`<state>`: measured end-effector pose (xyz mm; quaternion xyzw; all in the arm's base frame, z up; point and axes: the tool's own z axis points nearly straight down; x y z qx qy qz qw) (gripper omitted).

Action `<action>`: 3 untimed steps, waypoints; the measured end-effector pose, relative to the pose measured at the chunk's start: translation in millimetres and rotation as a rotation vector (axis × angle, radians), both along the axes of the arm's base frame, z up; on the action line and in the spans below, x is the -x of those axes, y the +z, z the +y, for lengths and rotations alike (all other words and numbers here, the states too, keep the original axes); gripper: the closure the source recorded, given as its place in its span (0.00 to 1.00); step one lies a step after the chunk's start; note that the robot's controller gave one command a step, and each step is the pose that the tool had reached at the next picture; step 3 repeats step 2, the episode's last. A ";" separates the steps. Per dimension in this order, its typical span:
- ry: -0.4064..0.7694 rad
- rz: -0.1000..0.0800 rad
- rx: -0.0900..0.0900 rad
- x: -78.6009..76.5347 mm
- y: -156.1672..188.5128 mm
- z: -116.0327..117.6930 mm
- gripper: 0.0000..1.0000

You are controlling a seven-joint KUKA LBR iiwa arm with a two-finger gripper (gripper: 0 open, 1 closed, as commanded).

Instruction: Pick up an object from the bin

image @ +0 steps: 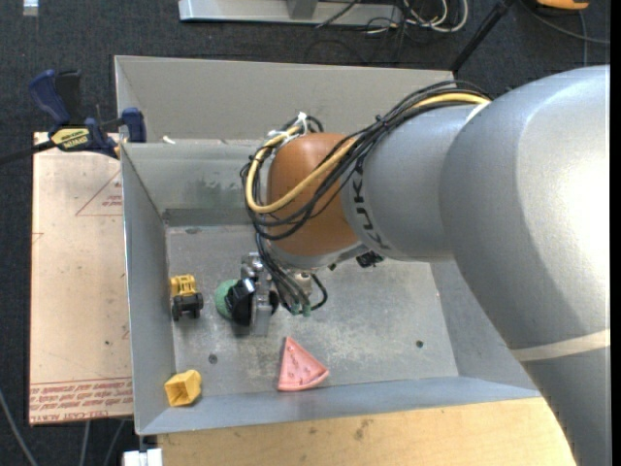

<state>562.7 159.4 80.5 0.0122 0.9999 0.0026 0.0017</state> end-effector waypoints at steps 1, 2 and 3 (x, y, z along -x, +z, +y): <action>0.000 0.004 0.003 1.0 17.7 -0.7 1.00; -0.001 0.004 0.004 1.1 38.2 -1.2 1.00; -0.001 0.004 0.004 1.1 38.2 -1.2 1.00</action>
Offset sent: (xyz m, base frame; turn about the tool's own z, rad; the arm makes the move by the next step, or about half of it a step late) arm -0.0001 0.0001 0.0217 0.0000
